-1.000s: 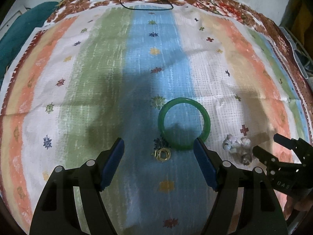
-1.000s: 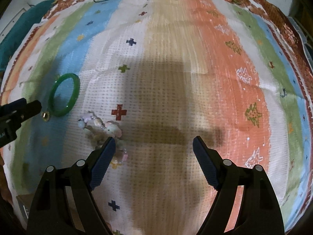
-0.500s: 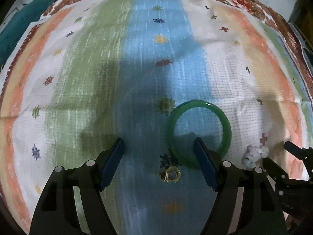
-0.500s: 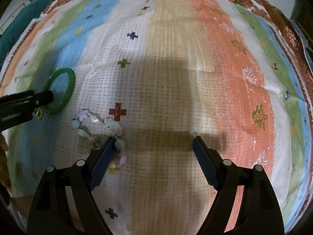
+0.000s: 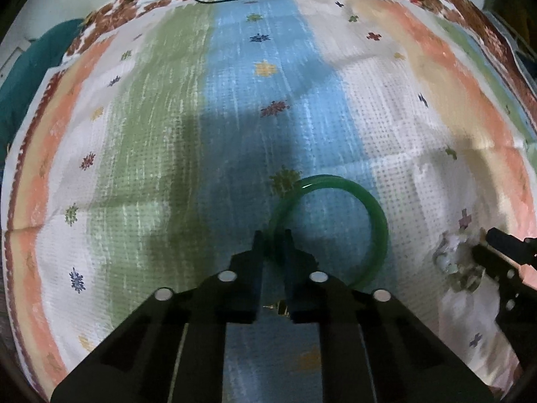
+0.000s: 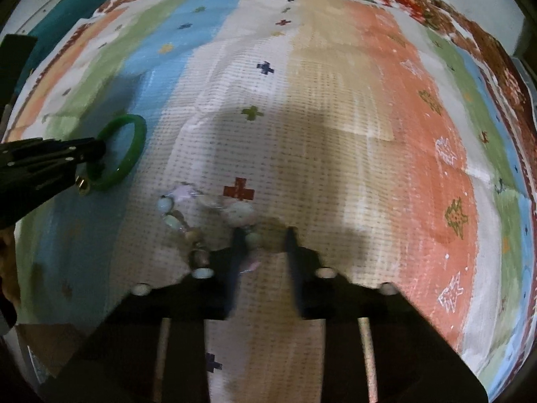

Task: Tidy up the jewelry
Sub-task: 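Grasp the green jade bangle rim with left tool while right grasps crystal bracelet, then lift and carry the bangle and crystal bracelet over the tin box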

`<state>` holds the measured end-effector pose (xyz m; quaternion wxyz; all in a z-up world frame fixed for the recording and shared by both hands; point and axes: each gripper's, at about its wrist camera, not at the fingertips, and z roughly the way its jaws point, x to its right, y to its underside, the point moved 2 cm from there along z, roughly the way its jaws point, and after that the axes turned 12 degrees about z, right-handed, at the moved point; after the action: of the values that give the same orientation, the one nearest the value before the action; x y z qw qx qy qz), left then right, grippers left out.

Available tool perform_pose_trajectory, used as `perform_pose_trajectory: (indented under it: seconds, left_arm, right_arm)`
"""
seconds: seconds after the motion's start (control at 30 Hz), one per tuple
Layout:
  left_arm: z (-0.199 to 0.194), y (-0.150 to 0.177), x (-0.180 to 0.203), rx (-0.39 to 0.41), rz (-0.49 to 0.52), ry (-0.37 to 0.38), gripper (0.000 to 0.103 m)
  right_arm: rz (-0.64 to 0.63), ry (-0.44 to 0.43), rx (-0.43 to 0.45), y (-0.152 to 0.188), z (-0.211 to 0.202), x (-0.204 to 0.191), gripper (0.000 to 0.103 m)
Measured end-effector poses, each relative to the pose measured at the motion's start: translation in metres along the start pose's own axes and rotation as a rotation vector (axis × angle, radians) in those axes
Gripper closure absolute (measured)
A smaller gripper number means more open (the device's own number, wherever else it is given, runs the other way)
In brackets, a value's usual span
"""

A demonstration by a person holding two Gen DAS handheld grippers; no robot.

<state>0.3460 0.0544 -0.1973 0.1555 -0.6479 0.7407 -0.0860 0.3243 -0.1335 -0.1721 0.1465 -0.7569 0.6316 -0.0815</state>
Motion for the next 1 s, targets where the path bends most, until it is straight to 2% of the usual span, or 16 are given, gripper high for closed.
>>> perform_pose_trajectory:
  seconds: [0.4, 0.73, 1.0]
  left_arm:
    - [-0.012, -0.003, -0.006, 0.001, -0.040, 0.006, 0.097]
    - [-0.044, 0.004, -0.001, 0.032, -0.057, 0.010, 0.096]
    - [-0.075, 0.015, -0.004, 0.068, -0.058, 0.002, 0.096]
  right_arm:
    - [-0.011, -0.023, 0.026, 0.002, -0.010, -0.003, 0.091]
    - [0.010, -0.106, 0.093, -0.008, -0.048, -0.016, 0.091]
    - [-0.018, -0.123, 0.161, -0.010, -0.076, -0.031, 0.091]
